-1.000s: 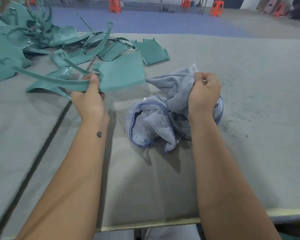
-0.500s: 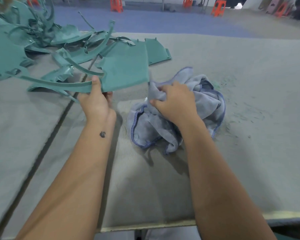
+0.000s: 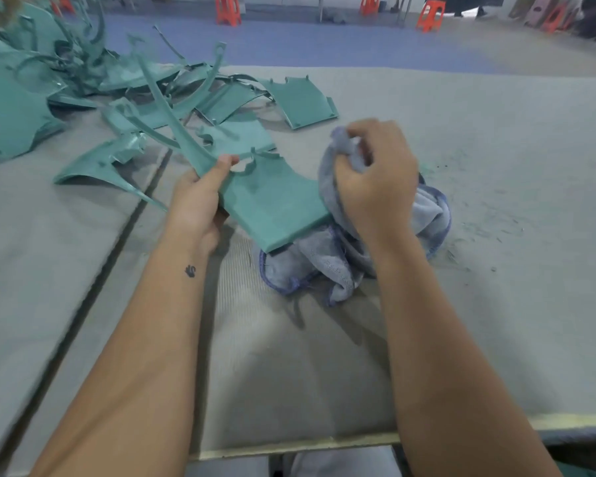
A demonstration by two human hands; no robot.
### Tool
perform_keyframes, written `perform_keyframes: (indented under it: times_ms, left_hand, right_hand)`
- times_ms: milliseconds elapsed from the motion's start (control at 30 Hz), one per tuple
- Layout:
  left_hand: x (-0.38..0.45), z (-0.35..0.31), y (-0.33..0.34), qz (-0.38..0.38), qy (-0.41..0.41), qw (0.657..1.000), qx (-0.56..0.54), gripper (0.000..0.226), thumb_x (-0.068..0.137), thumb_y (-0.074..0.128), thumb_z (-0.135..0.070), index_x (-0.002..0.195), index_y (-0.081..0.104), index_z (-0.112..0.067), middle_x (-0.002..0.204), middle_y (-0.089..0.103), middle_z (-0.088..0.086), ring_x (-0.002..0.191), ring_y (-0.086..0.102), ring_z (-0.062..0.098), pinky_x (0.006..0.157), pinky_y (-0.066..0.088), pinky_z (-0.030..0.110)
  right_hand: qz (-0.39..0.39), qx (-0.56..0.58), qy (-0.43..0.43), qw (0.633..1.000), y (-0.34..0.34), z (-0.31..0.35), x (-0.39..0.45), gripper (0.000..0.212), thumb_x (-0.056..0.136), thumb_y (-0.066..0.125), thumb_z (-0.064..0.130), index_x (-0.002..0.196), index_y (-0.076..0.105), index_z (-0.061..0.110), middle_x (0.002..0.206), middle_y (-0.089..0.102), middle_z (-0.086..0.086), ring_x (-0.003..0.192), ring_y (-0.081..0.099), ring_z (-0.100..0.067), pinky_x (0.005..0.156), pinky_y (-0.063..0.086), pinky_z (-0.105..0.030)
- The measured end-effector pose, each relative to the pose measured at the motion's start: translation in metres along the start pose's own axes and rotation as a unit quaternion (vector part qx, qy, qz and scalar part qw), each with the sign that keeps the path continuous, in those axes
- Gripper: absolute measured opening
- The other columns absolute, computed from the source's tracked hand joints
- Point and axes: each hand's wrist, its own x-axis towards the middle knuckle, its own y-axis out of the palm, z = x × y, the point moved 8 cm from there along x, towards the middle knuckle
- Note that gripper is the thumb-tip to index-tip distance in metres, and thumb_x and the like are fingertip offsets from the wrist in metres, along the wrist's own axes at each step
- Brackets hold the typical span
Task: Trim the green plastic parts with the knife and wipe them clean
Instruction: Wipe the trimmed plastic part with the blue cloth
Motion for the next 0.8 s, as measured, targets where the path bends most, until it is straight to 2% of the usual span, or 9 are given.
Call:
perform_keyframes:
  times_ms: [67, 167, 233, 300, 400, 533, 633, 733, 800]
  left_hand:
    - [-0.003, 0.009, 0.017, 0.04, -0.049, 0.99, -0.128, 0.018, 0.098, 0.056, -0.032, 0.101, 0.069, -0.019, 0.1, 0.074, 0.007, 0.093, 0.071, 0.023, 0.084, 0.058, 0.039]
    - [-0.009, 0.018, 0.042, 0.124, -0.108, 0.945, -0.282, 0.043, 0.099, 0.051, -0.043, 0.137, 0.054, -0.023, 0.125, 0.066, 0.014, 0.109, 0.066, 0.033, 0.093, 0.053, 0.05]
    - [-0.01, 0.021, 0.047, 0.126, -0.099, 0.951, -0.266, 0.048, 0.101, 0.044, -0.047, 0.144, 0.047, -0.025, 0.123, 0.067, 0.013, 0.105, 0.068, 0.032, 0.085, 0.057, 0.046]
    - [-0.008, 0.026, 0.043, 0.094, -0.079, 0.963, -0.24, 0.042, 0.103, 0.036, -0.045, 0.138, 0.05, -0.027, 0.103, 0.075, 0.009, 0.088, 0.073, 0.025, 0.067, 0.06, 0.036]
    - [-0.007, 0.033, 0.038, 0.071, -0.078, 0.97, -0.22, 0.036, 0.104, 0.03, -0.044, 0.121, 0.058, -0.027, 0.084, 0.076, 0.007, 0.073, 0.074, 0.019, 0.058, 0.058, 0.029]
    - [-0.007, 0.035, 0.036, 0.072, -0.083, 0.969, -0.221, 0.036, 0.105, 0.028, -0.044, 0.105, 0.057, -0.022, 0.063, 0.07, 0.004, 0.052, 0.067, 0.015, 0.047, 0.054, 0.024]
    - [-0.004, 0.036, 0.035, 0.068, -0.072, 0.973, -0.207, 0.037, 0.104, 0.03, -0.044, 0.1, 0.057, -0.019, 0.068, 0.071, 0.008, 0.059, 0.07, 0.019, 0.052, 0.056, 0.029]
    - [-0.002, 0.034, 0.035, 0.066, -0.058, 0.979, -0.183, 0.037, 0.104, 0.032, -0.043, 0.094, 0.057, -0.018, 0.072, 0.073, 0.007, 0.067, 0.072, 0.021, 0.057, 0.058, 0.033]
    - [-0.002, 0.032, 0.035, 0.071, -0.05, 0.979, -0.184, 0.037, 0.104, 0.033, -0.044, 0.09, 0.057, -0.018, 0.075, 0.073, 0.006, 0.071, 0.072, 0.02, 0.061, 0.059, 0.034]
  right_hand:
    - [0.102, -0.015, -0.062, 0.993, 0.023, 0.019, -0.007, 0.015, 0.084, 0.057, 0.012, 0.091, 0.069, 0.008, 0.083, 0.057, 0.0, 0.074, 0.045, -0.007, 0.066, 0.034, -0.022]
    - [0.275, -0.055, -0.076, 0.957, 0.061, 0.026, -0.023, 0.013, 0.088, 0.061, 0.02, 0.09, 0.069, 0.011, 0.079, 0.059, -0.001, 0.078, 0.053, -0.019, 0.073, 0.044, -0.04]
    - [0.348, -0.067, -0.076, 0.932, 0.076, 0.026, -0.033, 0.015, 0.09, 0.062, 0.024, 0.09, 0.072, 0.013, 0.076, 0.062, 0.001, 0.08, 0.056, -0.021, 0.075, 0.045, -0.042]
    - [0.385, -0.043, -0.072, 0.919, 0.089, 0.03, -0.038, 0.013, 0.088, 0.066, 0.022, 0.093, 0.074, 0.013, 0.084, 0.069, -0.004, 0.084, 0.06, -0.023, 0.078, 0.045, -0.04]
    - [0.383, -0.046, -0.057, 0.921, 0.107, 0.031, -0.039, 0.01, 0.087, 0.066, 0.023, 0.089, 0.072, 0.014, 0.086, 0.069, -0.005, 0.085, 0.059, -0.022, 0.079, 0.046, -0.039]
    - [0.344, -0.067, -0.005, 0.937, 0.117, 0.016, -0.029, 0.017, 0.09, 0.065, 0.027, 0.087, 0.068, 0.011, 0.085, 0.067, -0.006, 0.082, 0.059, -0.025, 0.073, 0.046, -0.037]
    - [0.329, -0.097, 0.031, 0.939, 0.113, -0.004, -0.021, 0.017, 0.092, 0.063, 0.029, 0.089, 0.067, 0.012, 0.082, 0.064, -0.005, 0.08, 0.058, -0.024, 0.066, 0.042, -0.034]
    - [0.296, -0.131, 0.085, 0.942, 0.1, -0.033, -0.008, 0.019, 0.095, 0.056, 0.024, 0.091, 0.066, 0.008, 0.084, 0.064, -0.009, 0.084, 0.058, -0.028, 0.067, 0.041, -0.032]
    - [0.226, -0.064, 0.148, 0.961, 0.085, -0.046, 0.002, 0.022, 0.096, 0.053, 0.019, 0.091, 0.067, 0.004, 0.081, 0.065, -0.007, 0.083, 0.062, -0.019, 0.068, 0.043, -0.028]
